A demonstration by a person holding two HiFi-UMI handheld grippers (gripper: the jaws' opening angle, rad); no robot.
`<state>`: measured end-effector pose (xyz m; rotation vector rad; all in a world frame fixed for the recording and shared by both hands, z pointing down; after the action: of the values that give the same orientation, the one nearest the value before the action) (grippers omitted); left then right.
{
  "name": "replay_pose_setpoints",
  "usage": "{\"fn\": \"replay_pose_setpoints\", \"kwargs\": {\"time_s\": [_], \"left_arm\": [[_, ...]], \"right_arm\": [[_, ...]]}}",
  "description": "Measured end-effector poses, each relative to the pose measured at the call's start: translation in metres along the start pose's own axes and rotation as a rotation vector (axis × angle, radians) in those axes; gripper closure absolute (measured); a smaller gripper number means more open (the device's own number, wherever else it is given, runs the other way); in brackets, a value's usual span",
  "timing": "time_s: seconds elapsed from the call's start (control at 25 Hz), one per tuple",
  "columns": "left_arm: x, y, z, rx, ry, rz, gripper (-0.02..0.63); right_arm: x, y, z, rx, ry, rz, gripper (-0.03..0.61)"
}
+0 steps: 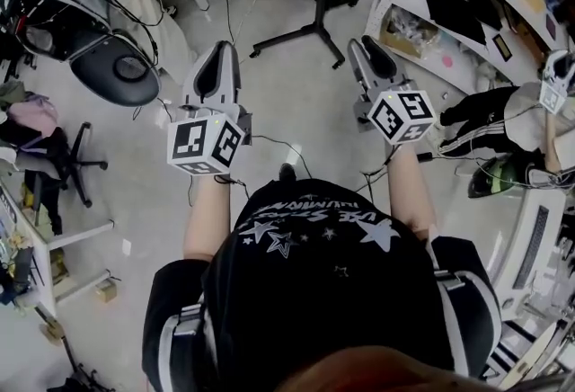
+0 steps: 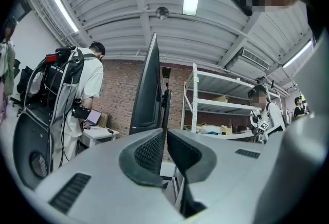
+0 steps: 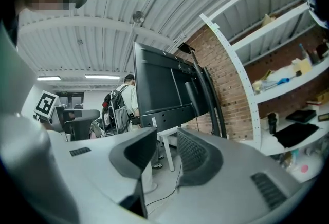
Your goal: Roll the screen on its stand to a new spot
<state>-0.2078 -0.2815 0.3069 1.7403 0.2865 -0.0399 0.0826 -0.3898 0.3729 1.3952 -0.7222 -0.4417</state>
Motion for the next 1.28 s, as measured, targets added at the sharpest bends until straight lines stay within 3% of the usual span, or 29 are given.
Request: {"fn": "replay_pose_setpoints", "kwargs": {"time_s": [0.24, 0.4, 0.8, 1.0, 1.28], "left_arm": [[-0.039, 0.005, 0.024, -0.002, 0.027, -0.006, 0.598], [-0.046, 0.007, 0.036, -0.010, 0.029, -0.007, 0.598], [-0.058, 0.006, 0.081, 0.028, -0.026, 0.057, 0.595], [-0.052, 0.017, 0.101, 0.042, -0.015, 0.091, 0.489], [-0.091, -0.026, 0.170, 0.063, -0.047, 0.090, 0.342]], "right_arm": [[-0.012, 0.003, 0.034, 0.042, 0.027, 0.005, 0.471], [-0.011, 0.005, 0.044, 0.011, 0.028, -0.001, 0.471], [0.028, 0.019, 0.089, 0.022, 0.020, 0.034, 0.472], [0.060, 0.036, 0.104, 0.036, -0.020, 0.071, 0.474], [0.084, -0.013, 0.187, 0.009, -0.082, 0.065, 0.548]]}}
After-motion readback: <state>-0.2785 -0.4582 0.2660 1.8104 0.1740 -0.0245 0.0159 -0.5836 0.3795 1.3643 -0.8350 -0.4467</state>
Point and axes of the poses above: the fingertips, and each gripper's own axes: z forward along the fingers, x to its right, y out of its underside, the point moved 8 cm from there along -z, backward along the fingers, and after that the axes turned 1 degree about y, right-handed, at the moved point
